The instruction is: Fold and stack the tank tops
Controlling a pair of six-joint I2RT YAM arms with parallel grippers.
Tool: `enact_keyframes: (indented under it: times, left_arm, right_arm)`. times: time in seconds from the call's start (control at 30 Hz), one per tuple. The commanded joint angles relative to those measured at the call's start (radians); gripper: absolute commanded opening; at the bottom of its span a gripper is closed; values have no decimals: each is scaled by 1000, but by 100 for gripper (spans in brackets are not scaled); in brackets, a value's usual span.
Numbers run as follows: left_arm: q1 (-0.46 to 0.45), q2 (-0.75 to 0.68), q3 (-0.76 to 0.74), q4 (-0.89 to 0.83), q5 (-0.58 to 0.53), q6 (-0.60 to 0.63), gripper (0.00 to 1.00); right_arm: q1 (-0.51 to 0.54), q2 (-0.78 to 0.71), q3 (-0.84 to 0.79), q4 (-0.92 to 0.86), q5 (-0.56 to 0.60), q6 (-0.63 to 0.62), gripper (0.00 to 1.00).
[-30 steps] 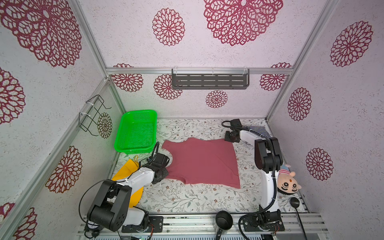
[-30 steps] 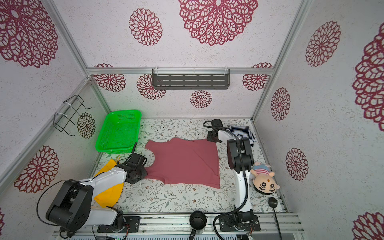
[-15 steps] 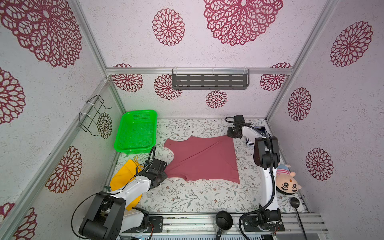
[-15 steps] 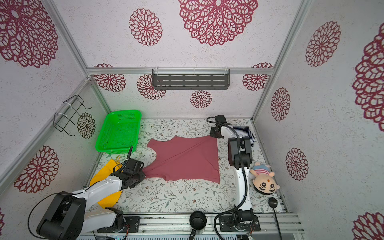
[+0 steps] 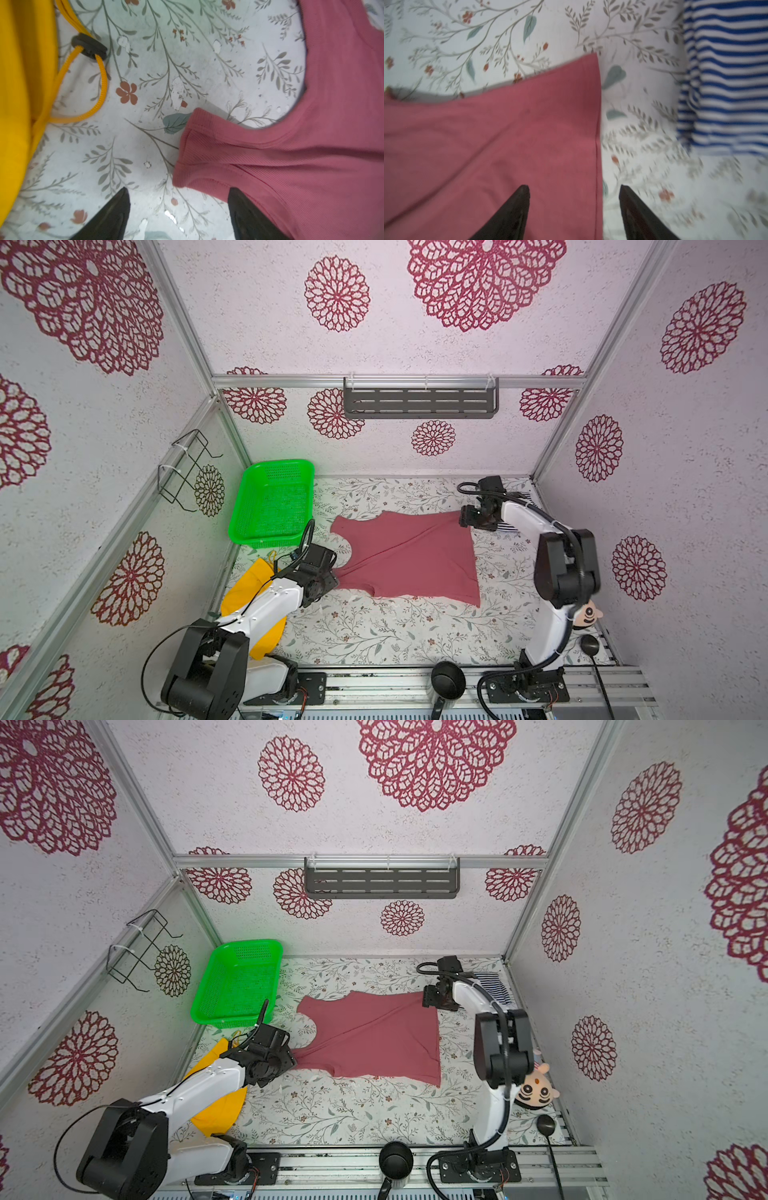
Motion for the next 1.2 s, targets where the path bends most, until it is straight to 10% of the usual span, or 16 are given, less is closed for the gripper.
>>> enact_keyframes:
  times: [0.0, 0.3, 0.47, 0.63, 1.17]
  left_arm:
    - [-51, -112, 15, -195, -52, -30, 80]
    - [-265, -100, -25, 146, 162, -273, 66]
    - [-327, 143, 115, 189, 195, -207, 52]
    - [-363, 211, 144, 165, 193, -238, 70]
    - [-403, 268, 162, 113, 147, -267, 64]
  right_arm:
    - [22, -188, -161, -73, 21, 61, 73]
    - [30, -583, -582, -170, -115, 186, 26]
    - [32, -699, -744, -146, -172, 227, 35]
    - [38, -754, -829, -57, -209, 261, 50]
    - [42, -743, -858, -25, -192, 253, 39]
